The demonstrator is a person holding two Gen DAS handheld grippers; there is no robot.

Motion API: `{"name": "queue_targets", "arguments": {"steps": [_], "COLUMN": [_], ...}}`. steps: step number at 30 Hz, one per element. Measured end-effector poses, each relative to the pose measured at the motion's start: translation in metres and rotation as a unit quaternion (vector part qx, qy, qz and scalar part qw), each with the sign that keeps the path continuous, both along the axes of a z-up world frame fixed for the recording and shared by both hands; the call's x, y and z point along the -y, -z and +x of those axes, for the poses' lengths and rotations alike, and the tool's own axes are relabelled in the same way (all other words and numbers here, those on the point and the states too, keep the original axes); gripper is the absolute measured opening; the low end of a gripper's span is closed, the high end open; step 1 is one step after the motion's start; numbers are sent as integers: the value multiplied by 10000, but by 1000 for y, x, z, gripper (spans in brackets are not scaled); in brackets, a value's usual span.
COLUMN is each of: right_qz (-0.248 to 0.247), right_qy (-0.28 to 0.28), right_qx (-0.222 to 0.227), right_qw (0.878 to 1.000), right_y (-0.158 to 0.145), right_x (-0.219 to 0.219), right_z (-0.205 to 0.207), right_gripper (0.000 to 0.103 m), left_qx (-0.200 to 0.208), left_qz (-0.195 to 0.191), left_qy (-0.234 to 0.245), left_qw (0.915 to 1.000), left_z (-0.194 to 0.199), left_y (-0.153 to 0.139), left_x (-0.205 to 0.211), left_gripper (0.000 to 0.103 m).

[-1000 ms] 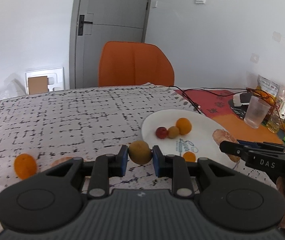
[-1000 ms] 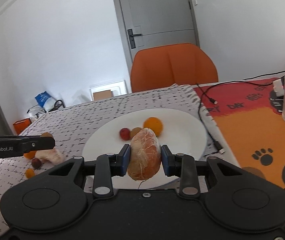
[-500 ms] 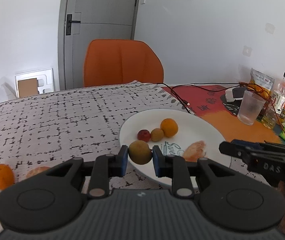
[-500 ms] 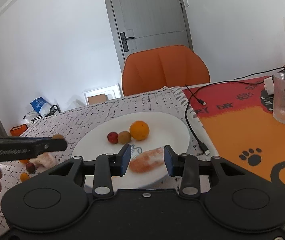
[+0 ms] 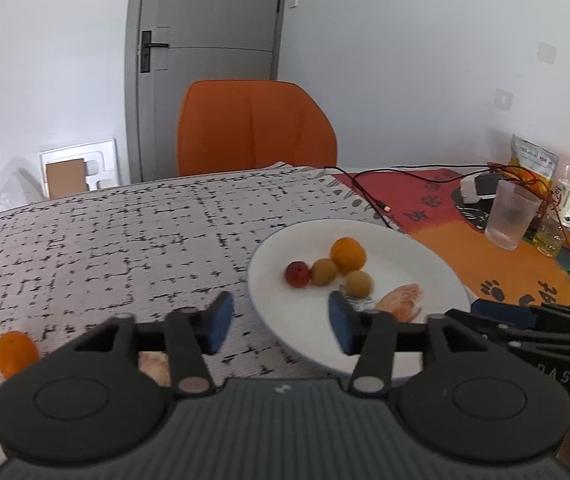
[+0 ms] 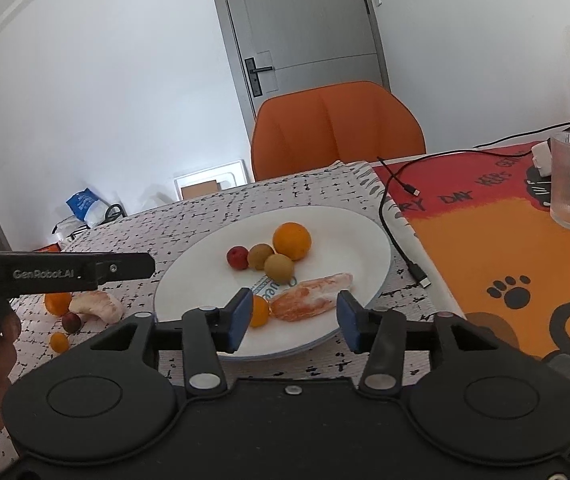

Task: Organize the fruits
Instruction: 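Move both open tools back toward the remaining fruit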

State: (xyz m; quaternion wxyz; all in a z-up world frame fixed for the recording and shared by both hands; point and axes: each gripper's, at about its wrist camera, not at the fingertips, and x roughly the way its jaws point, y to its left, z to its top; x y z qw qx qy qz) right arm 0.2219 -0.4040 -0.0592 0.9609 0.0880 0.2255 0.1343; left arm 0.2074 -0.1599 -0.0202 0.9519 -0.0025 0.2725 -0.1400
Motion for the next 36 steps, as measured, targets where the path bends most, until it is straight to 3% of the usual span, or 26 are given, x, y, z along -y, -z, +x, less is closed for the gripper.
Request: {"name": "queue_targets", "arguments": {"steps": [4,10,18,23,28,36], "right_qz": [0,-20,-36,-16,21,-18], "right_qy": [-46,-143,-278,-337,-427,-663], "right_qx": [-16,-12,25,89,116,92], "right_qw": [10000,9999,9996,9994,9990,9978], "right_y": [0,-1,-4,-7,-7,-9], "right_x": [-5,-15,-30,-39,-51,-71], "right_z": [-1,-4,-7,-11,-14,-18], "right_gripper": [53,59,77,98,103,103], "left_qx": [39,122,169,245,198,178], "left_qz": [51,35,100,81,53,70], "left_qy": [-151,-268,-468,-701,-951,-1118], "left_qw": [9999,9996,9987,9972,9953,9935], "left_z": [-7,-20,-37,-47,-55,-69], "left_y": [-1,-1,0,0,3,10], "left_x": [-11,-29,-52,-68,-87,-109], "left_gripper": [74,87,92,98,99,99]}}
